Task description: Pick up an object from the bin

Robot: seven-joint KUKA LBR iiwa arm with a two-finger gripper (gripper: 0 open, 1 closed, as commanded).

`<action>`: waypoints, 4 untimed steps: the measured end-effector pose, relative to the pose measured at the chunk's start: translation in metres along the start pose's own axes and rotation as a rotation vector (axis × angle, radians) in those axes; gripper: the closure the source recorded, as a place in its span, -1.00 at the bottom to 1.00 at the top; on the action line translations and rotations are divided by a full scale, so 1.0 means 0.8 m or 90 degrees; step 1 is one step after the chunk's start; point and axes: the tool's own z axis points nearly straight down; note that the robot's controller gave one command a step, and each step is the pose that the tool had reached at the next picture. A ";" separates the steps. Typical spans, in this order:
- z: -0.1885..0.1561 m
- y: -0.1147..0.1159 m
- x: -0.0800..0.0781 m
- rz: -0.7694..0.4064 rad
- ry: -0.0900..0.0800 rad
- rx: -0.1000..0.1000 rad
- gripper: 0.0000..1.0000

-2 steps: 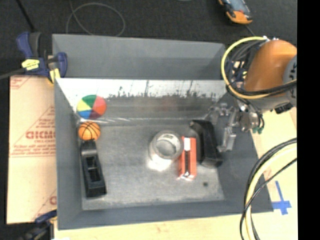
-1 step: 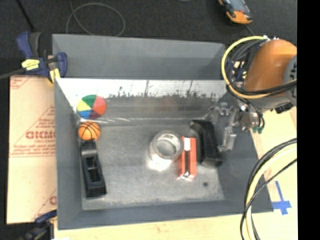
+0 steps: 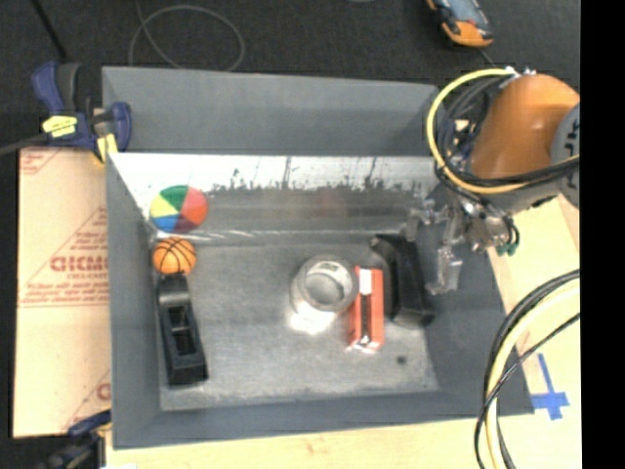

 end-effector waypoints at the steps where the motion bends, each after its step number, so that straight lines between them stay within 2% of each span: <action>1: -0.006 0.020 -0.002 -0.128 0.000 -0.001 -1.00; 2: -0.062 0.066 -0.006 0.006 0.003 -0.003 -1.00; 3: -0.087 0.088 0.009 -0.041 -0.004 0.000 -1.00; 4: -0.053 0.114 0.003 -0.041 -0.002 -0.001 -1.00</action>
Offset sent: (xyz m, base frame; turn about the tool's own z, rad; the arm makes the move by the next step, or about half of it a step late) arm -0.0041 0.0686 0.0685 0.0321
